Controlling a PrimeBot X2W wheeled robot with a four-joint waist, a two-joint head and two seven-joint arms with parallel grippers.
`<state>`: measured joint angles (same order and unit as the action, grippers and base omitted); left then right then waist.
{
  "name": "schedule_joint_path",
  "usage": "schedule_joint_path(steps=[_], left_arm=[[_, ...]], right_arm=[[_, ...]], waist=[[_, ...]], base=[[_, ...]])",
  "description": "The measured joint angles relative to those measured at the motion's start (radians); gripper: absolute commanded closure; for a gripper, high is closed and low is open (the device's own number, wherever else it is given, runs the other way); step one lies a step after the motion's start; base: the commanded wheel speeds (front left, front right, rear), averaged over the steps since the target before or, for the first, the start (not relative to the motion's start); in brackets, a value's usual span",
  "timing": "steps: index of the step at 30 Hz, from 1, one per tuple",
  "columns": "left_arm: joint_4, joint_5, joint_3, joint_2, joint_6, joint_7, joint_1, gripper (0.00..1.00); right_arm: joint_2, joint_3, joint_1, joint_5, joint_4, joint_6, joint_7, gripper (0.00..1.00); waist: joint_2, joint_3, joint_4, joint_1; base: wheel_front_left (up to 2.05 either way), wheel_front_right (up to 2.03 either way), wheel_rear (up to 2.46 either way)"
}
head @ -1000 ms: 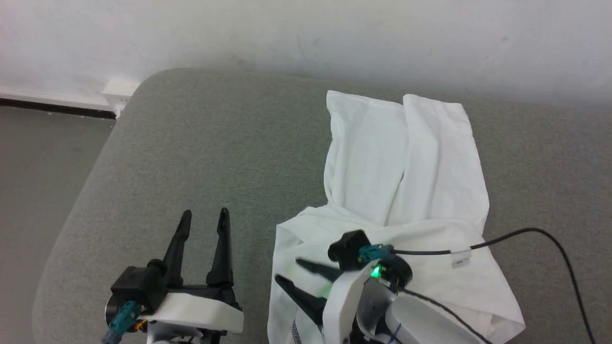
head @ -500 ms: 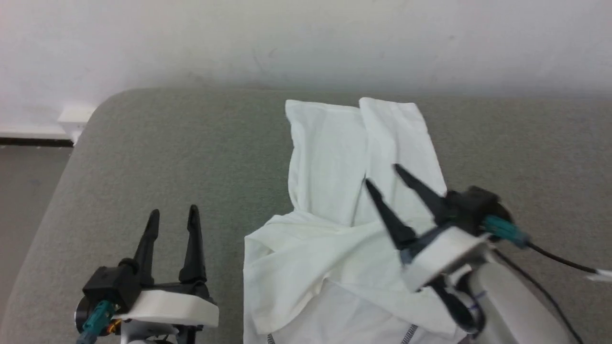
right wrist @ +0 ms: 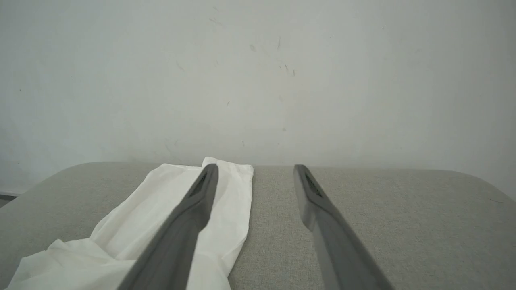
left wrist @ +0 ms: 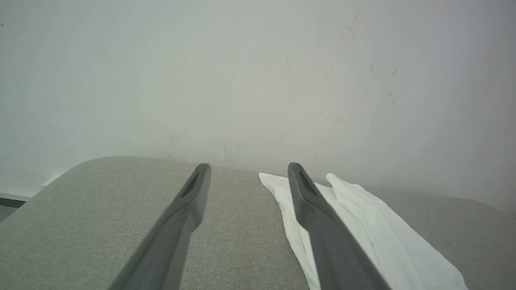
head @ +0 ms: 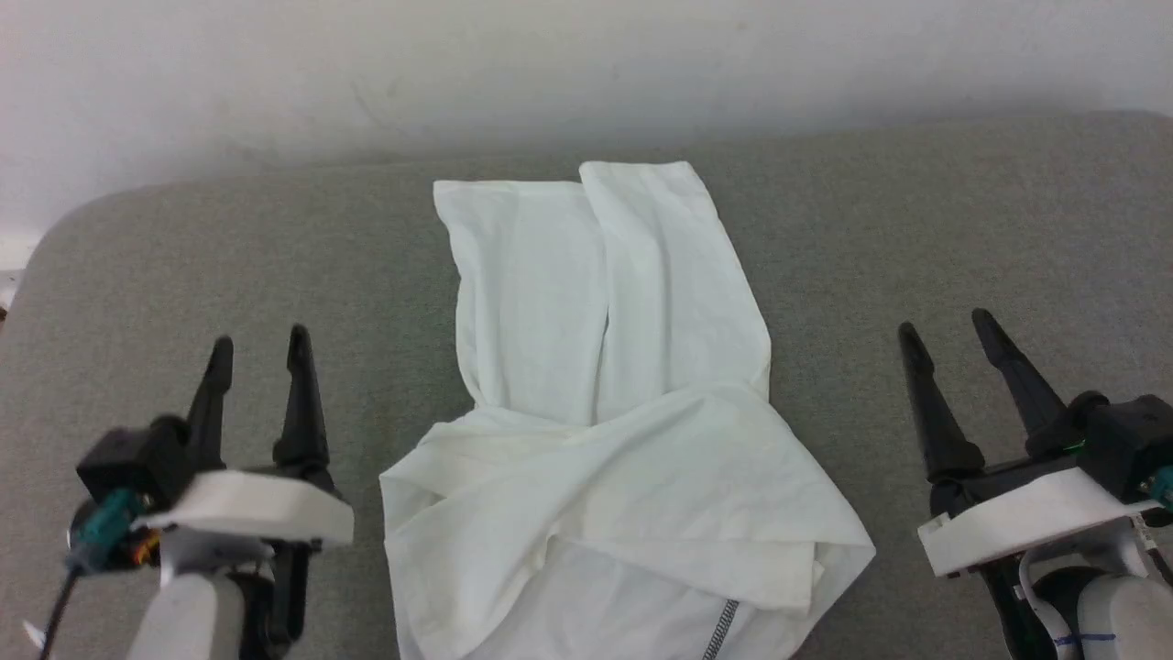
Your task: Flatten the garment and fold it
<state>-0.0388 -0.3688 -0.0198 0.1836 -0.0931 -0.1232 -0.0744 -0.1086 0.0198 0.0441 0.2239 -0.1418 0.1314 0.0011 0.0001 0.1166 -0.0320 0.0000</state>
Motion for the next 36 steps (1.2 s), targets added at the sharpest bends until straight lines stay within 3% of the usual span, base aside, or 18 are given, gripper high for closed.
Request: schedule_joint_path(steps=[7, 15, 24, 34, 35, 36], left_arm=[[0.092, -0.018, -0.016, 0.078, 0.074, 0.122, -0.340, 0.00], [0.356, -0.085, -0.041, 0.147, 0.153, 0.342, -0.745, 0.00], [0.636, -0.103, -0.077, 0.235, 0.164, 0.625, -1.017, 0.00], [0.794, -0.080, -0.100, 0.349, 0.136, 0.876, -1.116, 0.00], [0.797, -0.080, -0.103, 0.356, 0.139, 0.901, -1.125, 0.48], [0.797, -0.080, -0.108, 0.362, 0.145, 0.924, -1.134, 0.82]], right_arm=[[0.027, -0.013, 0.012, 0.006, -0.068, 0.000, 0.006, 0.00], [0.044, 0.006, 0.082, 0.009, -0.090, 0.000, -0.032, 0.00], [0.053, 0.086, 0.137, 0.044, -0.040, 0.000, -0.081, 0.00], [0.055, 0.140, 0.157, 0.076, 0.021, 0.000, -0.124, 0.00], [0.054, 0.138, 0.157, 0.077, 0.025, 0.000, -0.126, 0.00], [0.054, 0.136, 0.157, 0.078, 0.029, 0.000, -0.126, 0.00]], waist=[[0.0000, 0.110, -0.052, 0.0002], [-0.0002, 0.254, -0.112, 0.0004], [-0.0002, 0.398, -0.196, 0.0003], [-0.0002, 0.504, -0.299, -0.0003], [-0.0002, 0.510, -0.307, -0.0002], [-0.0002, 0.515, -0.313, -0.0002]], base=[[0.00, 0.00, 0.00], [0.00, 0.00, 0.00], [0.00, 0.00, 0.00], [0.00, 0.00, 0.00], [0.00, 0.00, 0.00], [0.00, 0.00, 0.00]])
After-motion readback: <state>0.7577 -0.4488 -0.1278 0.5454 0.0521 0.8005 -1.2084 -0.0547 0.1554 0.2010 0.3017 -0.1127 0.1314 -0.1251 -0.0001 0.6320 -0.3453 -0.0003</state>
